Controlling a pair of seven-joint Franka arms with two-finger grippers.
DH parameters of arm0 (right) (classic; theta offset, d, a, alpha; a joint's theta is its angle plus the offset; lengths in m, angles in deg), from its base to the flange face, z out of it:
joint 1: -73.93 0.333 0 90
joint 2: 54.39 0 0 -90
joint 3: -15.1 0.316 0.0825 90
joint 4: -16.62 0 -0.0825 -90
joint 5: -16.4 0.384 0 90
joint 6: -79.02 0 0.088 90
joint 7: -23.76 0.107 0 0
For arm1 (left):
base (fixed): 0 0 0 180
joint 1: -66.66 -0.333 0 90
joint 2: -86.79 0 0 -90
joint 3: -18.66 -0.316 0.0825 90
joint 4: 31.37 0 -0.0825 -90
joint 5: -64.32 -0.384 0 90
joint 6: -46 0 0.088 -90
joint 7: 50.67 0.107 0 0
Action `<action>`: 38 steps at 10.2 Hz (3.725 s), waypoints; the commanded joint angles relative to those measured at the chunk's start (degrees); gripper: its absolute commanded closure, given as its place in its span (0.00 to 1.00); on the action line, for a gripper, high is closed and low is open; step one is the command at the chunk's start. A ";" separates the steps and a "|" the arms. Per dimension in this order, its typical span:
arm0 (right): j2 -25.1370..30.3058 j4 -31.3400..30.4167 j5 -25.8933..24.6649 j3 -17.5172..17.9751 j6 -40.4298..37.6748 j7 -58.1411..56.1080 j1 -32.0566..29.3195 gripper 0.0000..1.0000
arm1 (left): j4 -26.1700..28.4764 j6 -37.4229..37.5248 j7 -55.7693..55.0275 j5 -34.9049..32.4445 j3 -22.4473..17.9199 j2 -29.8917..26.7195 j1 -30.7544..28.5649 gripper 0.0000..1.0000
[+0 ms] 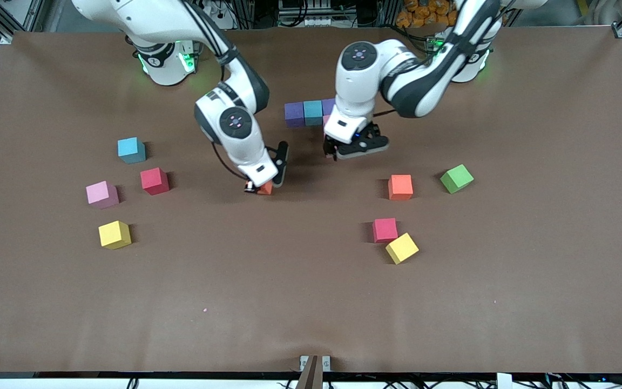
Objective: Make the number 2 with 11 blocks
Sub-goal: 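Place the pink block with the left gripper while the right gripper carries orange, then place the orange block with the right gripper while the left gripper grasps orange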
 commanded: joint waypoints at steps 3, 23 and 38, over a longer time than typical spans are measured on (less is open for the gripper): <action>-3.91 5.86 -0.63 -0.56 -2.54 4.18 8.97 0.47 | -9.11 3.12 9.81 -0.23 0.00 5.67 -8.94 0.00; -12.18 14.74 -4.23 -0.74 -5.46 13.27 19.79 0.47 | -4.93 5.15 25.13 -3.22 5.77 13.86 -21.86 0.00; -5.24 15.54 -3.36 -0.83 -18.28 13.35 14.01 0.00 | 0.98 1.98 25.22 -5.06 8.70 16.84 -24.61 0.13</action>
